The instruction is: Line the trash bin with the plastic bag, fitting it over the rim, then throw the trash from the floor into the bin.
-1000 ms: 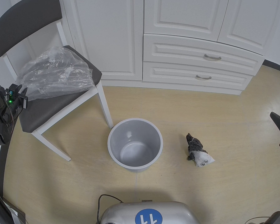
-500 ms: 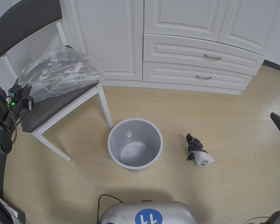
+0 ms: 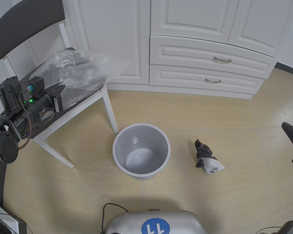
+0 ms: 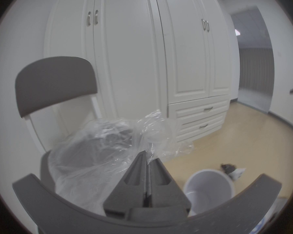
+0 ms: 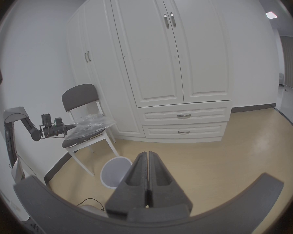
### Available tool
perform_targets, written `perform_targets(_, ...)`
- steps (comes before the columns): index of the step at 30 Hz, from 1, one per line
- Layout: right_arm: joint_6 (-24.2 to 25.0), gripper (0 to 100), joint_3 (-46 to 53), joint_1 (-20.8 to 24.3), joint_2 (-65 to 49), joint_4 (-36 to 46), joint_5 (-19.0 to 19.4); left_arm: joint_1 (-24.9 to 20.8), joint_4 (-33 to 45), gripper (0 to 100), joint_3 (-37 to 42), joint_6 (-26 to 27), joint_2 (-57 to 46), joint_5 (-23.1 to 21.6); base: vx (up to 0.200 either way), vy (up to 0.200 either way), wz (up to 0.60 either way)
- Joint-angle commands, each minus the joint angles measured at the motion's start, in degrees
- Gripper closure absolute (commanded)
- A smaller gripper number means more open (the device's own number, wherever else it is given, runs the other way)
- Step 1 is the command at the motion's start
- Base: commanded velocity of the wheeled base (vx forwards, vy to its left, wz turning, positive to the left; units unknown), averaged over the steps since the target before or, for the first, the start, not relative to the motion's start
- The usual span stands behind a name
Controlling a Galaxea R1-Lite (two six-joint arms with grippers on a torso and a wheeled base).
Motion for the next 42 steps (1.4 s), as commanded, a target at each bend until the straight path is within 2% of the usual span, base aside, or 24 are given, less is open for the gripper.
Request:
perform_targets(1,-0.6,100,0.2,3.4,-0.6,3.3,-0.6,-8.0,8.3,100,-6.9,-6.2,-7.8,0.5,0.000,0.000,0.00)
perform_targets(3,-1.5,100,0.2,4.4,-0.6,4.8,-0.7,-11.0,12.3,100,-9.9,-8.2,-8.5,2.2,0.000,0.000,0.00)
perform_targets(4,-1.5,100,0.2,4.4,-0.6,4.8,-0.7,-11.0,12.3,100,-9.9,-8.2,-8.5,2.2,0.000,0.000,0.00)
perform_targets(6,-1.7,100,0.3,4.6,-0.6,5.0,-0.7,-14.7,15.3,100,-13.2,-10.1,-8.3,5.6,0.000,0.000,0.00)
perform_targets(9,-1.7,100,0.4,4.6,-0.6,5.0,-0.7,-17.7,16.1,100,-15.9,-11.3,-7.7,7.7,0.000,0.000,0.00)
perform_targets(26,-1.8,100,1.7,4.8,-0.6,5.1,-0.6,-26.8,16.1,100,-23.4,-12.5,-2.6,12.1,0.000,0.000,0.00)
perform_targets(27,-1.8,0,1.7,4.7,-0.6,5.1,-0.6,-27.0,16.1,100,-23.8,-12.7,-2.4,12.1,0.000,0.000,0.00)
perform_targets(32,-1.8,0,1.7,4.7,-0.6,5.0,-0.6,-27.4,15.8,100,-24.3,-13.3,-2.1,12.2,0.000,0.000,0.00)
perform_targets(35,-1.8,0,1.5,4.7,-0.6,5.0,-0.6,-27.6,15.5,100,-23.7,-15.6,-2.8,12.9,0.000,0.000,0.00)
perform_targets(36,-1.8,0,1.5,4.7,-0.7,5.0,-0.6,-28.5,15.1,100,-23.7,-18.6,-2.9,14.3,0.000,0.000,0.00)
perform_targets(37,-1.8,0,1.4,4.7,-0.7,5.0,-0.6,-28.9,15.1,100,-23.9,-19.2,-3.0,15.1,0.000,0.000,0.00)
perform_targets(38,-1.8,0,1.4,4.7,-0.8,5.0,-0.6,-29.3,15.1,100,-24.0,-19.7,-3.1,16.4,0.000,0.000,0.00)
perform_targets(42,-1.8,0,1.0,4.7,-0.7,5.0,-0.6,-29.9,15.1,100,-24.3,-19.6,-2.9,17.0,0.000,0.000,0.00)
